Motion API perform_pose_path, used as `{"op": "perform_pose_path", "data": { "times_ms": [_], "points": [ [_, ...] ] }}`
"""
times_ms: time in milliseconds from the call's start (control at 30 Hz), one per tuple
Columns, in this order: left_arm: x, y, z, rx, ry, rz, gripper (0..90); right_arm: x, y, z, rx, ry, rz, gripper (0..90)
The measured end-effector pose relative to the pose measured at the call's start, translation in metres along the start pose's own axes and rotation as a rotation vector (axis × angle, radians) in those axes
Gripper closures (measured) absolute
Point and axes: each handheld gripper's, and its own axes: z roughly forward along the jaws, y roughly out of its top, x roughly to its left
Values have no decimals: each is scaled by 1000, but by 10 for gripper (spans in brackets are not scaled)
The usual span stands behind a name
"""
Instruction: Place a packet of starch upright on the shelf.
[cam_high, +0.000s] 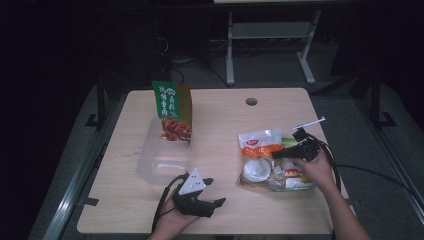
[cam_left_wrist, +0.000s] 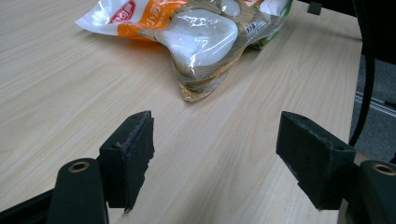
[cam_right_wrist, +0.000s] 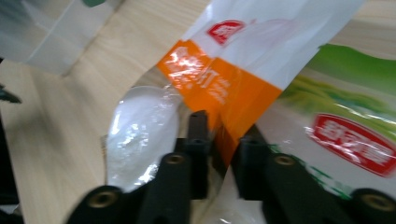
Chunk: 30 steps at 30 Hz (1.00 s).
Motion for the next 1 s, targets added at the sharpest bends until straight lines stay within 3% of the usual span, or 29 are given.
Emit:
{"op": "perform_pose_path", "data": {
  "times_ms": [233, 400, 533, 633, 833, 1000],
  "points": [
    [2, 0, 1, -10, -1, -13, 271, 17, 1, -2, 23, -10, -67, 898],
    [4, 1, 3, -11, -9, -25, 272, 32, -1, -12, -30, 26, -115, 899],
    [4, 5, 6, -35, -53, -77, 277, 49, -3, -20, -72, 56, -190, 899],
    [2, 10, 9, -40, -56, -77, 286, 61, -7, -26, -99, 81, -250, 898],
    [9, 18, 28, -17, -65, -92, 303, 74, -18, -30, -137, 108, -324, 898],
    [18, 26, 48, -14, -71, -142, 340, 83, -25, -29, -149, 136, -375, 898]
  ]
}}
